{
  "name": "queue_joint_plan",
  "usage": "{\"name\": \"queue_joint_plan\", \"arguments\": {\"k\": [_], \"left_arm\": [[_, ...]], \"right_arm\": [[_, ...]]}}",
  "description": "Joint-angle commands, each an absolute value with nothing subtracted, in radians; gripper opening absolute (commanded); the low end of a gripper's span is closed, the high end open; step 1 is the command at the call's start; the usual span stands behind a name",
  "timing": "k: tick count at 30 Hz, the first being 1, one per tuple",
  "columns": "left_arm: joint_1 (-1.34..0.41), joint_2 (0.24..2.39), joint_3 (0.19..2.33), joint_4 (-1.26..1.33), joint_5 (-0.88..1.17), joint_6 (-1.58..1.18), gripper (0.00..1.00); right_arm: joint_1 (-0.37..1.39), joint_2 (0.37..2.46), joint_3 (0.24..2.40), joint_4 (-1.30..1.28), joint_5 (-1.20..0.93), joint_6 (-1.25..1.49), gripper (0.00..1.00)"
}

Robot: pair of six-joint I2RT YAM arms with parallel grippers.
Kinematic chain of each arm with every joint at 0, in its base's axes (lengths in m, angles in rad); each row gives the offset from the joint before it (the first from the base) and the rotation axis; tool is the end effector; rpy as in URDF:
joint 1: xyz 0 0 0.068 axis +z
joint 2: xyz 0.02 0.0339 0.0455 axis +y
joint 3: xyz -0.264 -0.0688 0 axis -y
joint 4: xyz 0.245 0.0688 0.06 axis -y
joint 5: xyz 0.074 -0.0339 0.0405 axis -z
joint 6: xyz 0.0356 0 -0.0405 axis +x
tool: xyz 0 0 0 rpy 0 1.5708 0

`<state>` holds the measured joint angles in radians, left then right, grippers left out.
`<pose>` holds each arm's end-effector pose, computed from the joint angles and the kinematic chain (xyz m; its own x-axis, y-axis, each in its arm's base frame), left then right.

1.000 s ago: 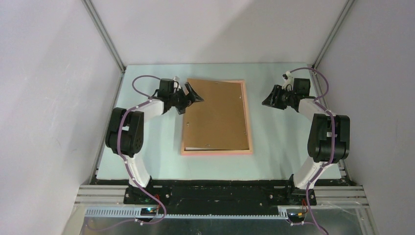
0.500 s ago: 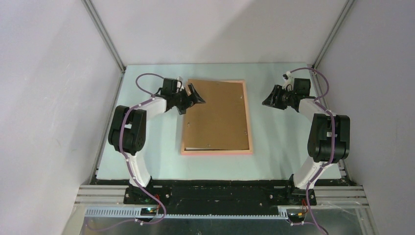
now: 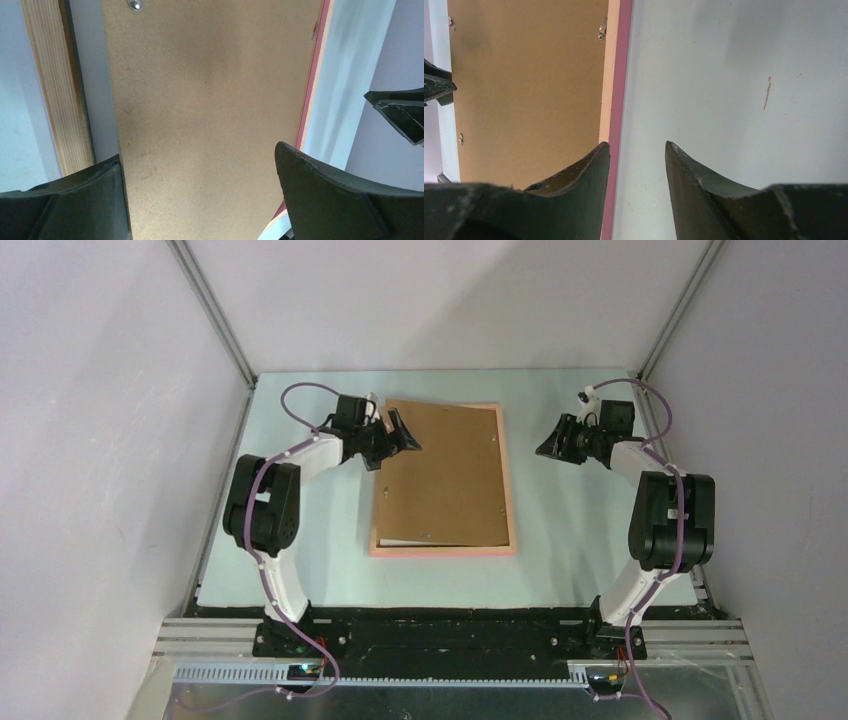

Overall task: Put the photo into the frame
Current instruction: Place the photo frame item in the photo frame.

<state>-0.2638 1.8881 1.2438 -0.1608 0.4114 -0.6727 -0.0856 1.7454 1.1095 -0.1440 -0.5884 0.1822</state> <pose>0.3904 -0.1202 0.1883 -0.8600 -0.3593 -0.3624 -0.0375 0.7527 -0.6573 0.3726 -0.0121 0.2034 -0.7474 0.2154 -0.6285 -0.1898 0.8374 0.5127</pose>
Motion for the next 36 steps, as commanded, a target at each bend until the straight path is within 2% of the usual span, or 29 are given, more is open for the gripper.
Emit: {"name": "queue_joint_plan", "arguments": {"k": [1, 36], "left_arm": [[-0.287, 1.894, 1.304, -0.181, 0.381, -0.624, 1.0], [-0.35, 1.858, 1.356, -0.33, 0.118, -0.462, 1.0]], "right_arm": [[-0.092, 1.757, 1.108, -0.126, -0.601, 0.173, 0.49], [-0.092, 1.767, 1.109, -0.119, -0.622, 0.185, 0.49]]}}
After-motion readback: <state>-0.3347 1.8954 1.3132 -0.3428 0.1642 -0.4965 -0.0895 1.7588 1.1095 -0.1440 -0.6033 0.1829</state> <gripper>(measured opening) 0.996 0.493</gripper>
